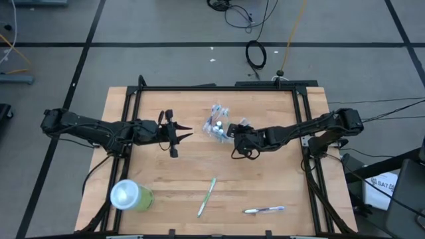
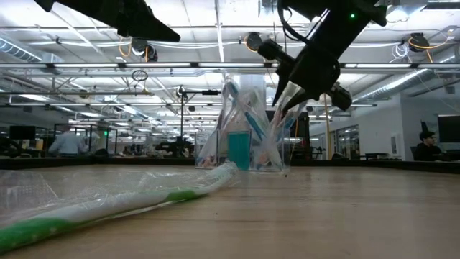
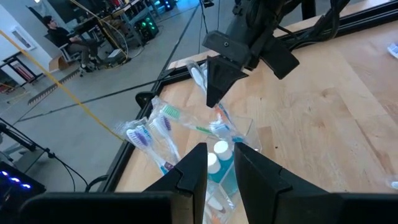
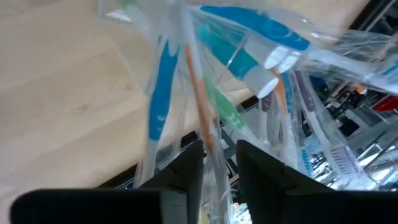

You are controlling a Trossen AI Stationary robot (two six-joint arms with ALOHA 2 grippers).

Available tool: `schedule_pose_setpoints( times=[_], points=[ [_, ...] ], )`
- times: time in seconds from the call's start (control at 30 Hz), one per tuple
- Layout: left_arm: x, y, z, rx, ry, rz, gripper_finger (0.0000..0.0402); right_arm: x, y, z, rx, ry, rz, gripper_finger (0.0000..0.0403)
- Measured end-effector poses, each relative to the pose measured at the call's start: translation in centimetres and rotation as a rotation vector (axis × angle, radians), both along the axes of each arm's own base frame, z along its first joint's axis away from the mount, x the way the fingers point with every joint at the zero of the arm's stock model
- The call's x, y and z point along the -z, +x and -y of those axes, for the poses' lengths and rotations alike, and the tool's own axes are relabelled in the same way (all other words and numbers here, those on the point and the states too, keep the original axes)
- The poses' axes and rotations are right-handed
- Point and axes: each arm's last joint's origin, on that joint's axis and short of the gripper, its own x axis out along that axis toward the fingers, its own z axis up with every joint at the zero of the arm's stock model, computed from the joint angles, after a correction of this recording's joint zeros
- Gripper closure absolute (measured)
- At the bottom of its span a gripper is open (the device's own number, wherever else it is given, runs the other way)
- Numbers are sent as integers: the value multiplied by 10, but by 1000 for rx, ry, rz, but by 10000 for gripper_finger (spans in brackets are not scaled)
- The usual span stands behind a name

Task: Pick & Place toothbrushing station
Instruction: Put the orange toothbrush into the transparent organizer, then put the green toothbrush into the transparent organizer

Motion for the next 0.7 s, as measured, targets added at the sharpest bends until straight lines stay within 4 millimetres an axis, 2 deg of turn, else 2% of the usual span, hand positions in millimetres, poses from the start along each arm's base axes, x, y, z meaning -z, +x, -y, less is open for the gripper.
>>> schedule_pose_setpoints(
  times=[0.3,0.5,0.7],
  points=[
    [0,0,0,0,-1,0,314,-3,0,-4,154,135,189,263],
    [0,0,0,-2,-13,3,314,-1,-3,-18,227,232,271,260],
    [0,1,3,90,-53,3,314,-6,-11,-35,267,318,342,266]
  ],
)
